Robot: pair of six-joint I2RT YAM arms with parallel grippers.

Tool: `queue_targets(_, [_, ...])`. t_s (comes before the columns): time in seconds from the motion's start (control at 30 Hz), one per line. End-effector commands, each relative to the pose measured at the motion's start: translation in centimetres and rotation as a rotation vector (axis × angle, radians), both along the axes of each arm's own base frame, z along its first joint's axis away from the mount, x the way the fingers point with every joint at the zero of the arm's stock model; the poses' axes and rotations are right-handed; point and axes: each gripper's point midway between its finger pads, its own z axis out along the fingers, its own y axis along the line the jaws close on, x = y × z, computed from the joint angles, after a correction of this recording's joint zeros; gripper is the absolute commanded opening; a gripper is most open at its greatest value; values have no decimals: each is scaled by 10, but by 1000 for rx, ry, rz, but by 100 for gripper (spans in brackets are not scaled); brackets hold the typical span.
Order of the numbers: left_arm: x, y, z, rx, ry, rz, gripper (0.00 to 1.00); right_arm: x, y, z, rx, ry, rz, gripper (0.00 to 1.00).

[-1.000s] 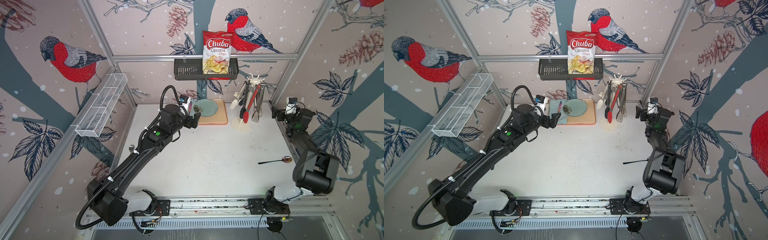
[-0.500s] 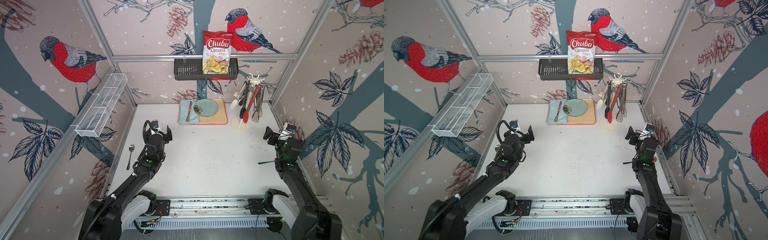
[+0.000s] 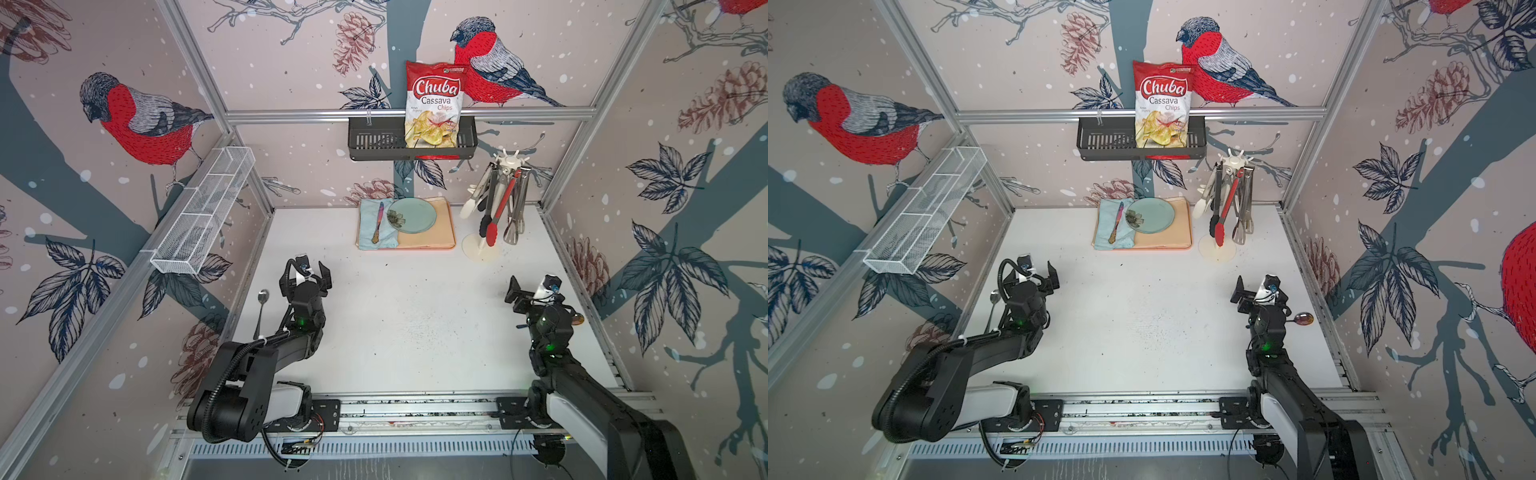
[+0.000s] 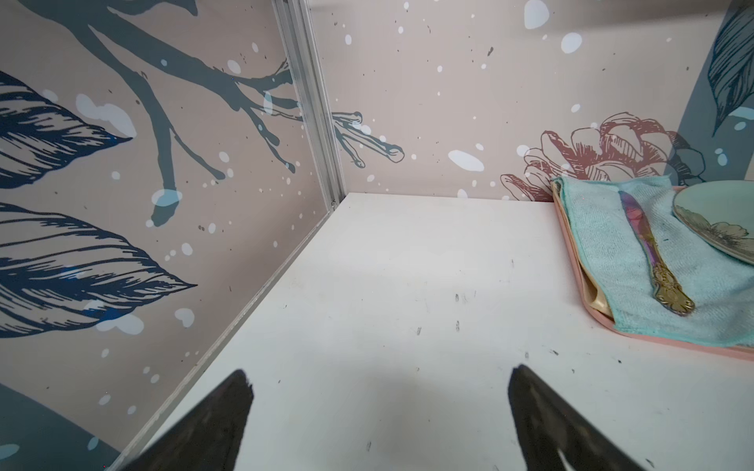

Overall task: Hang food tongs on kitchen utensil racks
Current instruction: Reset both arms

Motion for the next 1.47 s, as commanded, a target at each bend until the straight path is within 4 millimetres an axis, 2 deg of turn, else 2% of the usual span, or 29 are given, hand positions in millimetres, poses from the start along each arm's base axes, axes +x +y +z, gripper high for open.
queue_targets(0.0, [-7, -4, 30, -12, -147, -36, 97, 10, -4, 26, -70, -111, -28, 100])
queue_targets(0.07, [-6, -9, 28, 1, -140, -66, 97, 14, -9, 21, -47, -110, -38, 100])
queue_targets(0.17, [-8, -15, 28, 14, -141, -105, 97, 23, 5, 15, -47, -109, 32, 100])
queue_targets(0.3, [-21, -16, 1, 1, -96, -124, 98, 39, 8, 4, -51, -77, 49, 100])
queue_targets(0.37, [-27, -18, 6, 18, -140, -137, 99, 43, 6, -4, -48, -64, 36, 100])
queue_targets(0.47, [-9, -19, -9, -2, -89, -149, 99, 46, -4, -10, -26, -71, -15, 100])
queue_targets(0.53, [-4, -12, -9, -6, -125, -115, 98, 50, -6, -12, -18, -60, -25, 100])
queue_targets(0.57, [-4, -5, -17, -31, -99, -90, 98, 54, -7, -14, -14, -35, -29, 100])
queue_targets(0.67, [20, 4, -30, -84, -9, -69, 98, 64, -17, -21, 10, 11, -81, 100])
queue_targets(0.7, [22, 9, -33, -116, 7, -70, 99, 64, -17, -22, 14, 24, -79, 100])
queue_targets(1.43, [20, 12, -33, -122, 2, -68, 99, 64, -18, -22, 14, 24, -78, 100])
